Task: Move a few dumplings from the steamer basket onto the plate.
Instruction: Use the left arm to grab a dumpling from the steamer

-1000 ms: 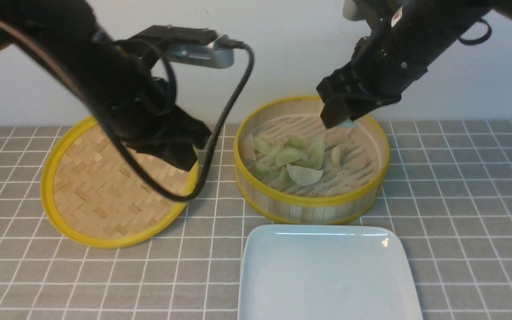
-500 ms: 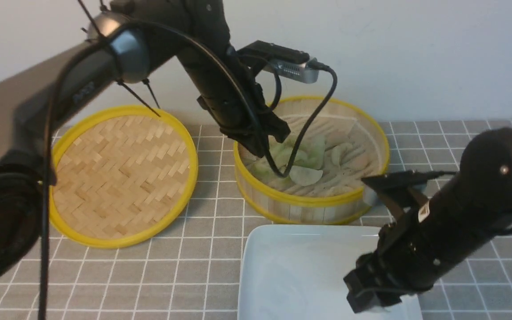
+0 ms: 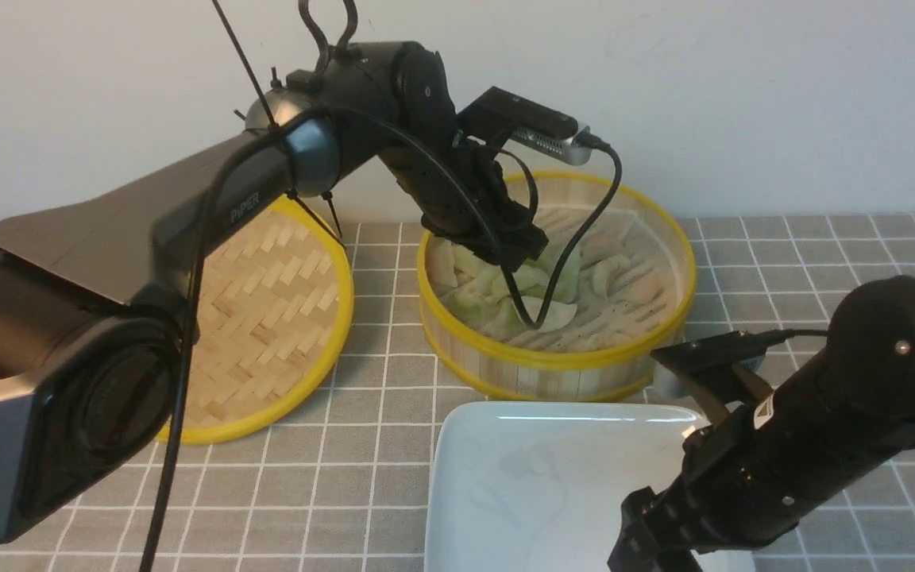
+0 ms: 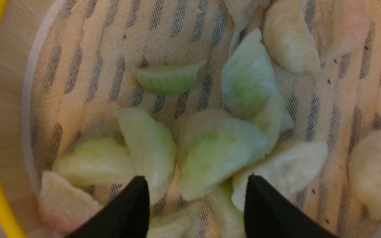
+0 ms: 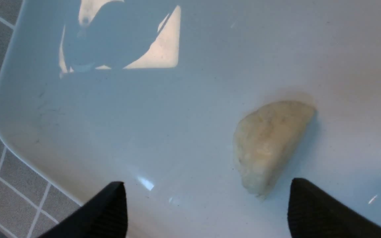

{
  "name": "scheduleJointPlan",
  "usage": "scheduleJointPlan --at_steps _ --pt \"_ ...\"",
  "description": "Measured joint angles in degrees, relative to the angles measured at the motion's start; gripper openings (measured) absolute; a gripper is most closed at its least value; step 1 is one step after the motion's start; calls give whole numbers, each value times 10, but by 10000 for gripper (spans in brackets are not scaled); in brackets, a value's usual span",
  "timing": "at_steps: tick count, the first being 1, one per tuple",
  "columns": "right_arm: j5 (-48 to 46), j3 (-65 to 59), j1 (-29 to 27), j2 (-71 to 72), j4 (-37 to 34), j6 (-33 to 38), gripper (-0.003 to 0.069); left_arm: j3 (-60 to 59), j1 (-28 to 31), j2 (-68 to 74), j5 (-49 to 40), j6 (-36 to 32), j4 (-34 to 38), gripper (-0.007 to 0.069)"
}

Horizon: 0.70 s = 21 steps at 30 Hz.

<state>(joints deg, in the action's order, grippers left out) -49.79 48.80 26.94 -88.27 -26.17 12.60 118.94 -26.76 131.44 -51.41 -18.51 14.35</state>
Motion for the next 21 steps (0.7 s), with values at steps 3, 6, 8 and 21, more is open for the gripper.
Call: scheduleJointPlan --at_steps 3,6,8,21 --pt "2 0 0 0 0 1 642 0 0 13 14 0 7 386" --pt "2 0 0 0 0 1 643 0 0 25 16 -1 12 387" --pt "2 0 0 0 -1 1 640 0 -2 31 20 -8 13 387" --pt "6 -1 1 0 -13 1 594 2 -14 52 65 -29 6 387"
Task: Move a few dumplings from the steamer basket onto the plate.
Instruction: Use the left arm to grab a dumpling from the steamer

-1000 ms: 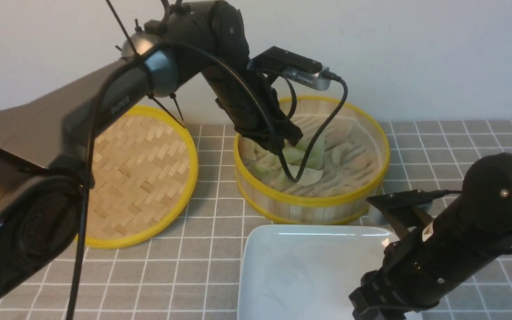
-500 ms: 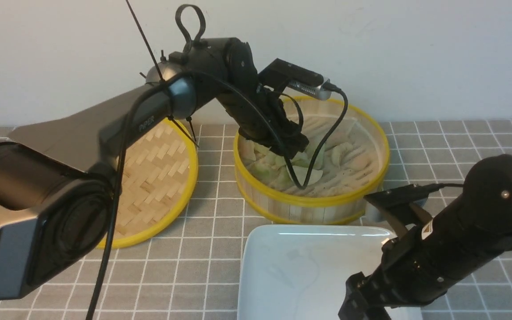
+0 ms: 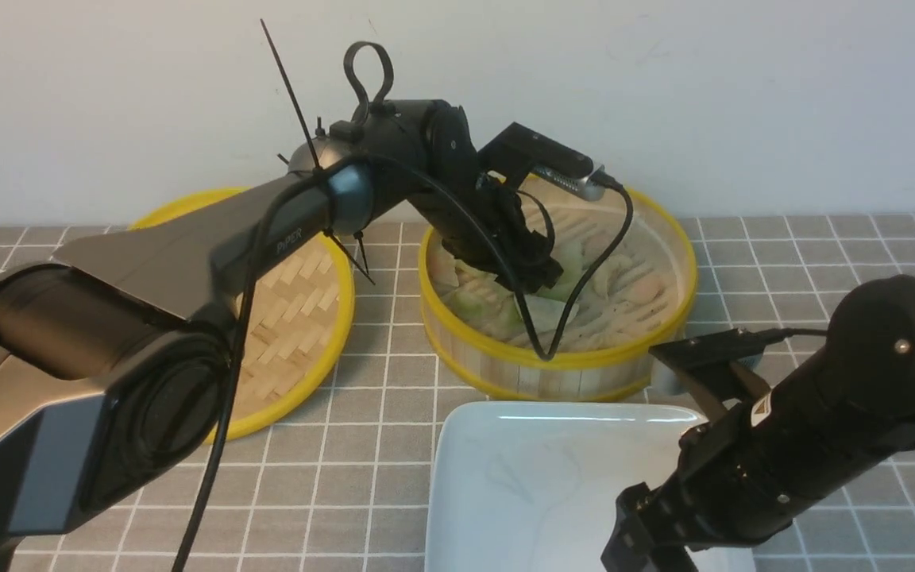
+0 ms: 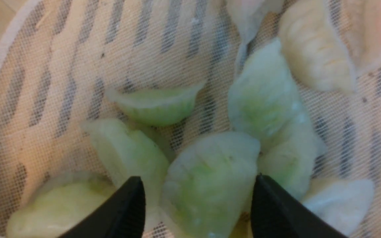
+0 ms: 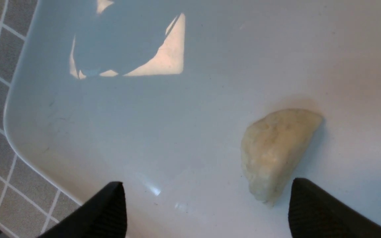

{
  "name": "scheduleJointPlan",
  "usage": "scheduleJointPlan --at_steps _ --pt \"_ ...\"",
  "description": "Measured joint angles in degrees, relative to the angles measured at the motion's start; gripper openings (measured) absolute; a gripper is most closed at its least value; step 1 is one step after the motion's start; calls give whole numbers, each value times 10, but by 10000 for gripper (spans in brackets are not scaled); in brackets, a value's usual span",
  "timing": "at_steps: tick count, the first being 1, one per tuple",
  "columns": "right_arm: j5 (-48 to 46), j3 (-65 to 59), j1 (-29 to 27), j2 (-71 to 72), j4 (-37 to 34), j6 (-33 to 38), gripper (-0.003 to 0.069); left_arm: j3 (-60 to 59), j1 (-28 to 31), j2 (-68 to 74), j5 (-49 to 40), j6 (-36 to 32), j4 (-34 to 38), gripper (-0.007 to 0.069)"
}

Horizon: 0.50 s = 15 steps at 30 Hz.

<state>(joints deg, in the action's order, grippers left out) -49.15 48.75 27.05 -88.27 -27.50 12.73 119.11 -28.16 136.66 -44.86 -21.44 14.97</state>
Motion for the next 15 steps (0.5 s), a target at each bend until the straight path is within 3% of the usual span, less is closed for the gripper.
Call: scheduleJointPlan --at_steps 4,7,9,11,13,15 --pt "0 0 0 0 -1 0 591 5 0 5 -2 4 -4 366" --pt "0 0 0 0 -1 0 591 12 1 8 -13 33 -8 265" --pt "0 0 0 0 -2 0 591 21 1 10 -24 46 -8 264" --pt "0 0 0 0 -2 0 591 45 1 18 -56 58 -13 261" --pt "0 0 0 0 -2 0 591 78 1 24 -102 65 -20 182" --pt "0 0 0 0 -2 0 591 114 1 30 -156 76 -27 177"
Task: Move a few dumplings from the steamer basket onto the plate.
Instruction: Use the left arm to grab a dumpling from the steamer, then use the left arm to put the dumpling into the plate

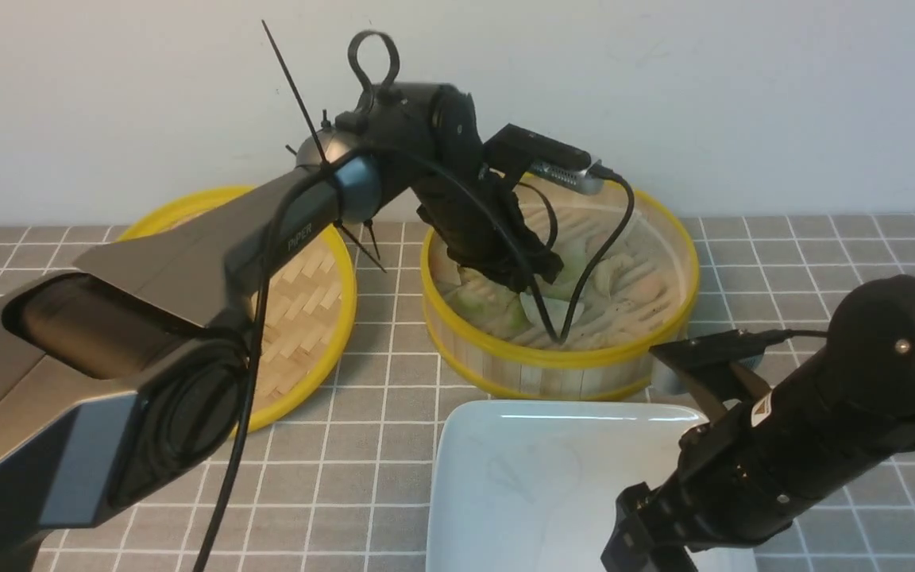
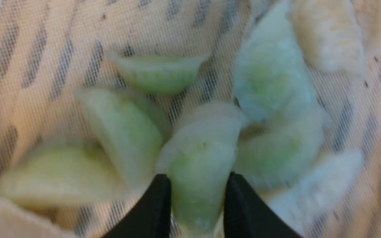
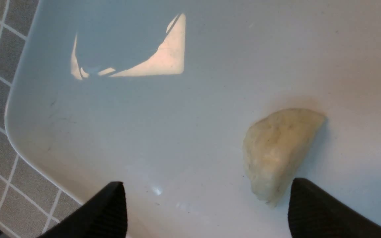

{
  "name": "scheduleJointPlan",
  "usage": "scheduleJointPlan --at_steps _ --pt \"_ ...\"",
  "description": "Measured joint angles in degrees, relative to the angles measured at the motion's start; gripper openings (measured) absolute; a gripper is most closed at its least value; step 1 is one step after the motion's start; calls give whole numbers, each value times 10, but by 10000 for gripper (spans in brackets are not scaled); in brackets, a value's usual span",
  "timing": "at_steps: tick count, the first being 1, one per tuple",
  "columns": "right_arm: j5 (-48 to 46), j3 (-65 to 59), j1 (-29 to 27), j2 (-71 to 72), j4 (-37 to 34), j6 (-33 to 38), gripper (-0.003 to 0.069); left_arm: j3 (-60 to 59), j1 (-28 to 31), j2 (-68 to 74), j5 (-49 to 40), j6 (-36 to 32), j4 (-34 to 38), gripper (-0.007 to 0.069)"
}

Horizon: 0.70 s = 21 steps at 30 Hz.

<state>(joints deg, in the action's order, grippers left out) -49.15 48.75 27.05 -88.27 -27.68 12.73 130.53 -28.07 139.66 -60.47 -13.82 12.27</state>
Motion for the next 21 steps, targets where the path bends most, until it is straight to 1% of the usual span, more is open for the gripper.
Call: scheduleJointPlan --at_steps 1,2,3,5,8,12,14,16,18,20,21 --pt "0 0 0 0 0 0 591 4 0 1 -6 0 -1 178" --pt "0 0 0 0 0 0 591 40 -1 3 -49 10 -8 178" --pt "0 0 0 0 0 0 591 62 -2 3 -72 15 -11 178" --pt "0 0 0 0 0 0 591 91 -2 0 -91 20 -11 178" --pt "-2 0 0 0 0 0 591 117 -4 -17 -101 24 -11 178" --pt "-8 0 0 0 0 0 591 117 -4 -49 -107 32 -11 178" --pt "-9 0 0 1 0 0 591 107 -4 -68 -109 38 -11 178" --pt "-10 0 0 6 1 0 591 65 -4 -110 -109 48 -11 178" --pt "-13 0 0 13 6 0 591 10 -4 -153 -109 56 -11 178" --pt "-17 0 0 22 17 -1 589 -73 -4 -206 -109 66 -4 178" --pt "-17 0 0 24 19 -1 588 -82 -4 -211 -109 67 0 178"
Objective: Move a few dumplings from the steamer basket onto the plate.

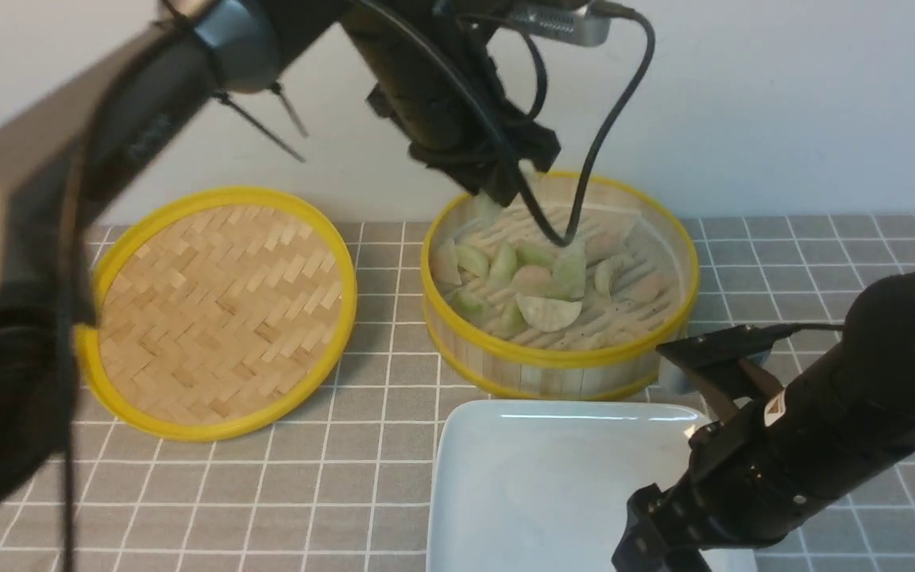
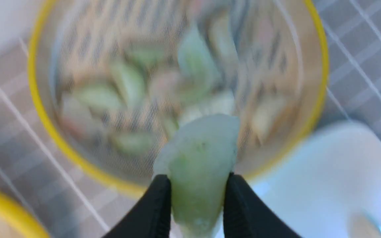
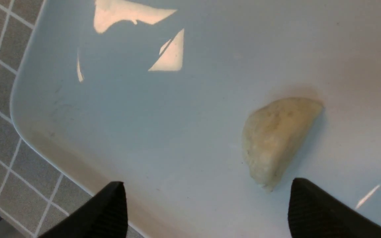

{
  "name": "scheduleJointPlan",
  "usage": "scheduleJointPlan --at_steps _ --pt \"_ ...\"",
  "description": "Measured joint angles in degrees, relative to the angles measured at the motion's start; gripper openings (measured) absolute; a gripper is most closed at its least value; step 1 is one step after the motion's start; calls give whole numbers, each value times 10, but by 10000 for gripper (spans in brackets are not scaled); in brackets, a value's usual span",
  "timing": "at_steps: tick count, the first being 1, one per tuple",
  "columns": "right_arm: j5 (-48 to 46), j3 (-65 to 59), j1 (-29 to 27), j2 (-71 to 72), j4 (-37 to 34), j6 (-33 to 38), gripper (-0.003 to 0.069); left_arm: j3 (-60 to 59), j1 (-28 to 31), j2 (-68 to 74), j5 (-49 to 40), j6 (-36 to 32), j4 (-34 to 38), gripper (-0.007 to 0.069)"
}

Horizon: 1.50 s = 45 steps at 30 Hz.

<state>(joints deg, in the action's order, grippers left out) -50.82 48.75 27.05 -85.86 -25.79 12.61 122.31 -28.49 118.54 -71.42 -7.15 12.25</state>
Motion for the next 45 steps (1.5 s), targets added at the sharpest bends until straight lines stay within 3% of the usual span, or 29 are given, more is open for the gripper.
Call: scheduleJointPlan --at_steps 2,5,9,12,15,21,26,28,30,31,34,37,39,42,44,45 --pt "1 0 0 23 24 -6 563 -145 -3 -66 0 7 41 178" --pt "1 0 -3 60 48 -27 507 -226 -16 -89 0 7 58 178" --pt "-15 -1 -26 144 97 -67 326 -310 -52 -83 9 8 66 178" --pt "-35 -1 -49 218 131 -96 149 -317 -80 -69 31 3 67 178" --pt "-50 -1 -67 286 142 -112 29 -318 -103 -52 55 -2 65 178" --pt "-66 -1 -77 373 147 -126 -11 -318 -121 -28 77 -5 57 221" --pt "-67 -3 -77 447 149 -132 -13 -319 -126 -26 88 -5 61 461" --pt "-55 -3 -77 468 149 -132 -13 -319 -126 -26 88 -1 62 528" --pt "-41 -3 -77 484 151 -134 -13 -314 -126 -26 84 7 58 547" --pt "-31 -5 -77 498 152 -136 -13 -309 -126 -27 76 11 54 537" --pt "18 -24 -77 545 156 -151 -13 -290 -126 -40 52 19 37 404" --pt "109 -85 -77 620 183 -179 -13 -280 -126 -87 43 26 7 140" --pt "185 -143 -77 693 215 -207 -13 -281 -126 -136 42 31 -17 34" --pt "246 -193 -77 741 244 -232 -13 -290 -126 -186 44 41 -32 9" --pt "366 -258 -77 810 290 -280 -13 -324 -126 -271 60 48 -46 -5" --pt "382 -272 -77 821 296 -286 -13 -339 -126 -300 70 50 -48 -5"
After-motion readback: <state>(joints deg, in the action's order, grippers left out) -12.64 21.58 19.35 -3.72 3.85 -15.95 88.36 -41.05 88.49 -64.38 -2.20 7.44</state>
